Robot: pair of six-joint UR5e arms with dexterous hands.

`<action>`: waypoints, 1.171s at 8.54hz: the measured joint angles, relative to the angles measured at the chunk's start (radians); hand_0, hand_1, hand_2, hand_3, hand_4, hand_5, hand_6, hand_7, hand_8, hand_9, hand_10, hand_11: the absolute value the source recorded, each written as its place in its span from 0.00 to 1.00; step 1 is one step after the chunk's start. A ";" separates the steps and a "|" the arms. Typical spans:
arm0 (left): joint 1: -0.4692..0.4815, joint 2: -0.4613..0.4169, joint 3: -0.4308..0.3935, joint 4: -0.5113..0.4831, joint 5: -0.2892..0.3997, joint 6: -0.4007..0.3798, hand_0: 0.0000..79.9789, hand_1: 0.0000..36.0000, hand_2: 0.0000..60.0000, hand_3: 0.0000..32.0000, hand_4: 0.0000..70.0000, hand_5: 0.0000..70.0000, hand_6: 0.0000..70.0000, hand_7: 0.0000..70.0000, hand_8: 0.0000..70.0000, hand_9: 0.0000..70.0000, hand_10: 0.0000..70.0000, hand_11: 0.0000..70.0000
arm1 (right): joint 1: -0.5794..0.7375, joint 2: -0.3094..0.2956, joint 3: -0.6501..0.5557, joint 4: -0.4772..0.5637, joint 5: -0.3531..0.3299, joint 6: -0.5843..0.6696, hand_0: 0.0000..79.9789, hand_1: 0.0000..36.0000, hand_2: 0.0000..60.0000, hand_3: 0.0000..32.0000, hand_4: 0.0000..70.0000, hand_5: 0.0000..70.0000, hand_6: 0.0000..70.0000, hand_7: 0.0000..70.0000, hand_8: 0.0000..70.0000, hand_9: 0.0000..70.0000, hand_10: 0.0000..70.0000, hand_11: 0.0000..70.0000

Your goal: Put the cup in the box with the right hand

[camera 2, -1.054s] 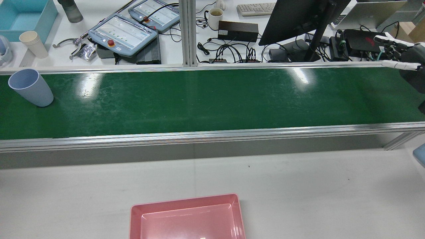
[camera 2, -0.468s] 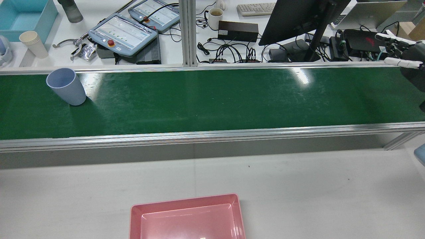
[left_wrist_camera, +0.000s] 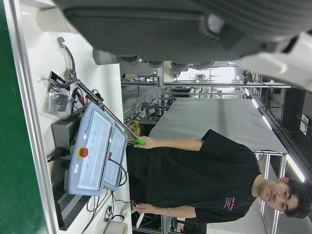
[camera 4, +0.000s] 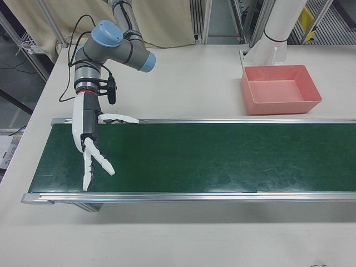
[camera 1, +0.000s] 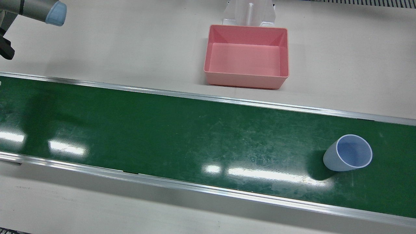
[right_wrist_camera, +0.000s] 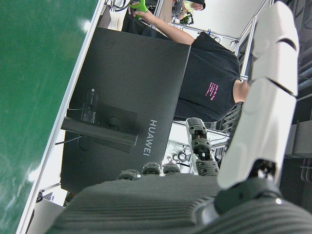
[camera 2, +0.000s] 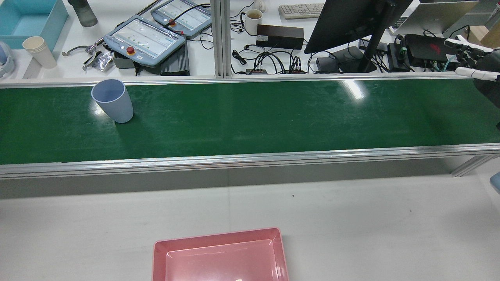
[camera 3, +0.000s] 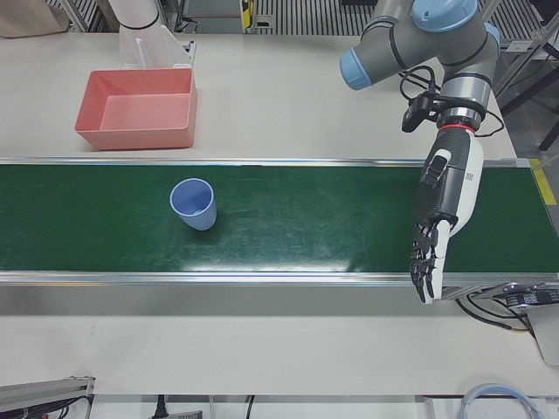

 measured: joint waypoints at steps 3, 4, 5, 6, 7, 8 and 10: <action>0.000 0.000 0.000 0.000 0.000 0.000 0.00 0.00 0.00 0.00 0.00 0.00 0.00 0.00 0.00 0.00 0.00 0.00 | -0.003 -0.008 0.002 0.001 0.001 0.002 0.61 0.54 0.20 0.00 0.00 0.08 0.04 0.06 0.04 0.03 0.00 0.00; 0.000 0.000 0.000 0.000 0.000 0.000 0.00 0.00 0.00 0.00 0.00 0.00 0.00 0.00 0.00 0.00 0.00 0.00 | -0.006 -0.011 0.001 0.001 0.001 0.002 0.61 0.53 0.20 0.00 0.00 0.08 0.04 0.06 0.04 0.03 0.00 0.00; 0.000 0.000 0.000 0.000 0.000 0.000 0.00 0.00 0.00 0.00 0.00 0.00 0.00 0.00 0.00 0.00 0.00 0.00 | -0.011 -0.014 -0.001 0.001 0.001 0.002 0.61 0.53 0.20 0.00 0.00 0.08 0.04 0.06 0.04 0.03 0.00 0.00; 0.000 0.000 0.000 0.000 0.000 0.000 0.00 0.00 0.00 0.00 0.00 0.00 0.00 0.00 0.00 0.00 0.00 0.00 | -0.015 -0.016 -0.002 0.001 0.001 0.002 0.61 0.53 0.20 0.00 0.00 0.08 0.04 0.06 0.04 0.03 0.00 0.00; 0.000 0.000 0.000 0.000 0.000 0.000 0.00 0.00 0.00 0.00 0.00 0.00 0.00 0.00 0.00 0.00 0.00 0.00 | -0.018 -0.017 -0.002 0.001 0.001 0.003 0.61 0.53 0.20 0.00 0.00 0.08 0.04 0.06 0.04 0.02 0.00 0.00; 0.000 0.000 0.000 0.000 0.000 0.000 0.00 0.00 0.00 0.00 0.00 0.00 0.00 0.00 0.00 0.00 0.00 0.00 | -0.017 -0.017 -0.001 0.001 0.002 0.004 0.60 0.53 0.20 0.00 0.00 0.08 0.04 0.06 0.04 0.03 0.00 0.00; -0.001 0.000 0.004 -0.001 0.000 -0.001 0.00 0.00 0.00 0.00 0.00 0.00 0.00 0.00 0.00 0.00 0.00 0.00 | -0.014 -0.018 0.008 0.001 0.002 0.005 0.59 0.50 0.21 0.00 0.00 0.07 0.04 0.06 0.04 0.03 0.00 0.00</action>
